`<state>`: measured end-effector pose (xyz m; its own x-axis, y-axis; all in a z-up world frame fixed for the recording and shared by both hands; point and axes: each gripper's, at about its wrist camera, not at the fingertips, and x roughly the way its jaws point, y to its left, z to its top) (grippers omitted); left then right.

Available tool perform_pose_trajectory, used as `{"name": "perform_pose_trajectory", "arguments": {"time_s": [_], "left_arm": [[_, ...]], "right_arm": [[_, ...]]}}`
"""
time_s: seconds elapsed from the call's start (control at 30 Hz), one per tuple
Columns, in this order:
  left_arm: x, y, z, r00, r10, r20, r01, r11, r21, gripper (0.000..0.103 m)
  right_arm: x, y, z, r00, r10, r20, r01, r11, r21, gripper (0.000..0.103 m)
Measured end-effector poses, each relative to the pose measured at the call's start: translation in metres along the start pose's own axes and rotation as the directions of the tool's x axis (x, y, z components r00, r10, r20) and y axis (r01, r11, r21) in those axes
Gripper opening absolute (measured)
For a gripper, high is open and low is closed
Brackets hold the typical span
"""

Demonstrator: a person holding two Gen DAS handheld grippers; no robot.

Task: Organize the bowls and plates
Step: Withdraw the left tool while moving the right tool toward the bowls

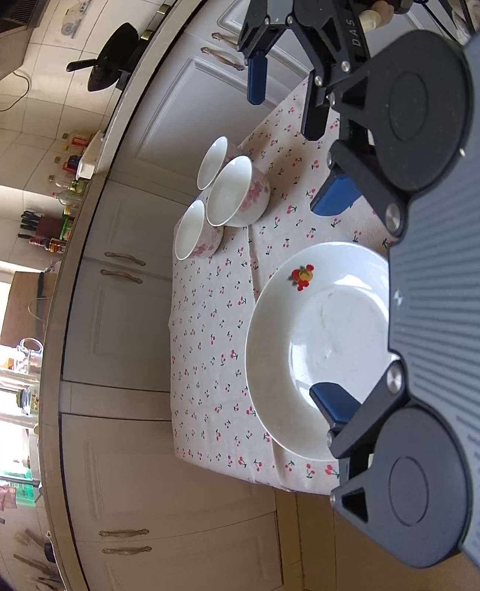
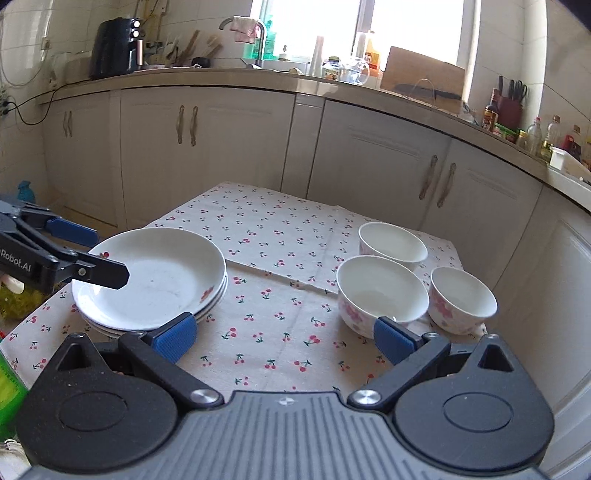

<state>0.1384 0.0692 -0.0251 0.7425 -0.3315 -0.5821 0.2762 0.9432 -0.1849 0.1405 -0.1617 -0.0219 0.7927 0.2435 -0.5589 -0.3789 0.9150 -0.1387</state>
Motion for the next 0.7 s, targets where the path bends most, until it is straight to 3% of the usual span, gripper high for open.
{"name": "perform_pose_trajectory", "arguments": {"time_s": [0.23,0.7], "left_arm": [[0.01,-0.032,-0.007,1.0,0.011,-0.011,-0.011,1.0,-0.007,0.1],[0.064,-0.109,0.004,1.0,0.005,-0.026,-0.001,0.987,0.162,0.102]], "right_arm": [[-0.003,-0.022,-0.017,1.0,-0.021,-0.011,0.021,0.999,0.041,0.103],[-0.003,-0.085,-0.04,0.999,-0.025,-0.037,0.029,0.993,0.116,0.103]]}}
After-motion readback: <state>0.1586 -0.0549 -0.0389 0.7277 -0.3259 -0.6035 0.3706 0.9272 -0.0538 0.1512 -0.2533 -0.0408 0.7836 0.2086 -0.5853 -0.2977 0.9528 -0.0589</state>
